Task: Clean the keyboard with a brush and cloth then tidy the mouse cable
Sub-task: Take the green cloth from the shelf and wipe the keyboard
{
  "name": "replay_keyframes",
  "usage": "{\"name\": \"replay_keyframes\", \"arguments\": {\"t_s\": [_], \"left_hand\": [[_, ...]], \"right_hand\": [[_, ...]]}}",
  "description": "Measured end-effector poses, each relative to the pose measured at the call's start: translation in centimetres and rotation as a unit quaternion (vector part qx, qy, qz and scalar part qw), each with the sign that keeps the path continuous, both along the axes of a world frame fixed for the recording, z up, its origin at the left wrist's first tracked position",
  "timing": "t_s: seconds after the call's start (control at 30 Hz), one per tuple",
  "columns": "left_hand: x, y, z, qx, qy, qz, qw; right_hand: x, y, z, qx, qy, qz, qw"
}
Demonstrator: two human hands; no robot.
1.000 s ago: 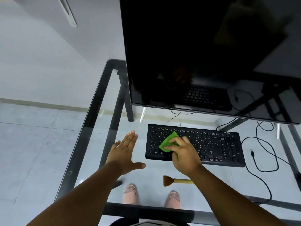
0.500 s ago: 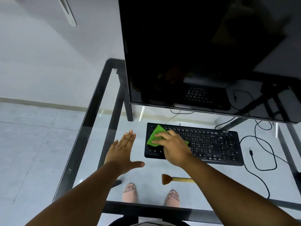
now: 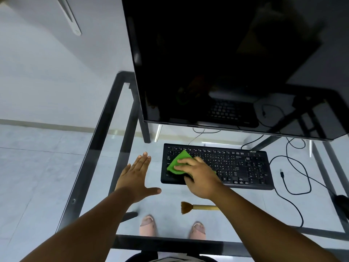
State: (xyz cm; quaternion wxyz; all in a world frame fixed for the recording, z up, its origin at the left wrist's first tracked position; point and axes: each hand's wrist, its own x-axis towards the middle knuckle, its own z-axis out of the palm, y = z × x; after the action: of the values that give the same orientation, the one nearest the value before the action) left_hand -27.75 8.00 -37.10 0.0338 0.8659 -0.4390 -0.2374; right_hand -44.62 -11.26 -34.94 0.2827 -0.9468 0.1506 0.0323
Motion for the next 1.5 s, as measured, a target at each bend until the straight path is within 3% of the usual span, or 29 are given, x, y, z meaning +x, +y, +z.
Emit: {"name": "replay_keyframes", "arguments": {"t_s": [0.13, 0.37, 0.53, 0.67, 0.87, 1.0, 1.17, 1.3, 1.5], "left_hand": [[-0.2, -0.2, 0.2, 0.007, 0.006, 0.011, 1.000], [-0.7, -0.7, 0.5, 0.026, 0.014, 0.026, 0.999], [-1.6, -0.8, 0.8, 0.027, 0.023, 0.044, 0.998], [-2.0, -0.6, 0.8, 0.025, 0.024, 0.054, 0.998], [-3.0, -0.6, 1.4, -0.061, 0.038, 0.126, 0.989], [-4.1, -1.3, 2.4, -0.215, 0.051, 0.230, 0.948], [-5.6, -4.3, 4.7, -0.336, 0.234, 0.328, 0.851], [-6.5, -7.3, 6.1, -0.308, 0.420, 0.354, 0.777], [-8.0, -9.4, 6.4, -0.218, 0.564, 0.307, 0.735]], "right_hand": [[-1.0, -0.5, 0.3, 0.114, -0.044, -0.106, 0.987], [-1.5, -1.2, 1.0, 0.083, -0.034, -0.215, 0.973], [-1.2, -2.0, 1.2, 0.118, 0.022, -0.354, 0.927], [-1.7, -3.1, 1.2, 0.166, 0.119, -0.366, 0.908], [-2.7, -3.7, 1.6, 0.309, 0.046, -0.364, 0.878], [-3.6, -3.5, 2.3, 0.435, -0.031, -0.365, 0.823], [-4.6, -3.7, 2.7, 0.515, -0.090, -0.353, 0.776], [-5.3, -3.8, 3.6, 0.552, -0.102, -0.318, 0.764], [-6.1, -4.0, 4.1, 0.566, -0.131, -0.299, 0.757]]}}
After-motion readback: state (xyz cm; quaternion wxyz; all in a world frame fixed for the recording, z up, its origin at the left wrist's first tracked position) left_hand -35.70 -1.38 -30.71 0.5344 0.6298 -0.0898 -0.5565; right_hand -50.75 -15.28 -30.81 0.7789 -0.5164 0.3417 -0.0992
